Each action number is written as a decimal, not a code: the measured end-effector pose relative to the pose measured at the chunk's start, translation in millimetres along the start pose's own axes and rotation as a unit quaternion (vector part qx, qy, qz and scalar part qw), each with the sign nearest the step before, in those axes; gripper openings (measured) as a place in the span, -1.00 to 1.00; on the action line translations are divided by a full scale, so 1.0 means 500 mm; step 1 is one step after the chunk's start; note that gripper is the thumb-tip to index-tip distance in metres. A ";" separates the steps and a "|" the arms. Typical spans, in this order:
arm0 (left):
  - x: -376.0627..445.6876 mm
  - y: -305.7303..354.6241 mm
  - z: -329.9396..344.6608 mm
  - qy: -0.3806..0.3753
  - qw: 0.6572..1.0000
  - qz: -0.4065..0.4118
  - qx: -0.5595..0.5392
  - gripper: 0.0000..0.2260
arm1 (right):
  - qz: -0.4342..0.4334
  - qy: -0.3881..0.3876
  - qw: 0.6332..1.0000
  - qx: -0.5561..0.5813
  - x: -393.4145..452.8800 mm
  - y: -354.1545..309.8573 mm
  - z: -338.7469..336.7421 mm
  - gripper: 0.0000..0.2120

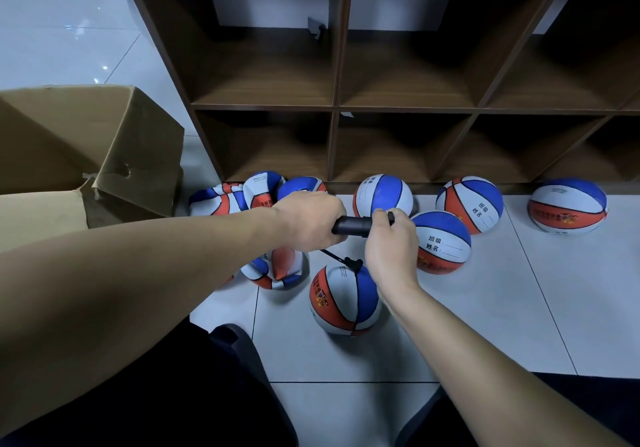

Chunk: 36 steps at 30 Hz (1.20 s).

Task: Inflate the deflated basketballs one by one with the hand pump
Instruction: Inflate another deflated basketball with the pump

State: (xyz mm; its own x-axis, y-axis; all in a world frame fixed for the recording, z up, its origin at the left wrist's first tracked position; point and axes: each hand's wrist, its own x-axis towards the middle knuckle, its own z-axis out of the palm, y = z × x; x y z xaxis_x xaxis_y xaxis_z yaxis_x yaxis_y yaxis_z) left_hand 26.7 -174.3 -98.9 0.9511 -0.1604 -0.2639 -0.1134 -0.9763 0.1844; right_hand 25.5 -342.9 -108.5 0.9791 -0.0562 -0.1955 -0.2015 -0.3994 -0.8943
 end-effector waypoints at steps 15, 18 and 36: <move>-0.001 -0.058 0.003 -0.043 0.998 -0.025 -0.041 -0.79 | 0.044 0.016 0.999 0.008 0.071 -0.001 -0.075 -0.70; -0.002 -0.081 0.003 -0.044 0.997 -0.039 -0.043 -0.78 | 0.082 0.053 0.994 0.047 0.093 0.004 -0.103 -0.68; -0.003 0.002 -0.013 0.007 0.999 -0.035 -0.021 -0.76 | -0.012 0.019 1.000 -0.013 0.018 -0.016 -0.019 -0.70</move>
State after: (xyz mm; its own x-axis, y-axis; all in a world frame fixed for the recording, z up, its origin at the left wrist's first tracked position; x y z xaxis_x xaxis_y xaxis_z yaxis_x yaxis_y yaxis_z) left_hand 27.1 -174.1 -92.3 0.9603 -0.0895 -0.2644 -0.0346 -0.9781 0.2053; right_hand 36.4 -348.7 -99.4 0.9842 -0.0805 -0.1574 -0.1767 -0.4253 -0.8876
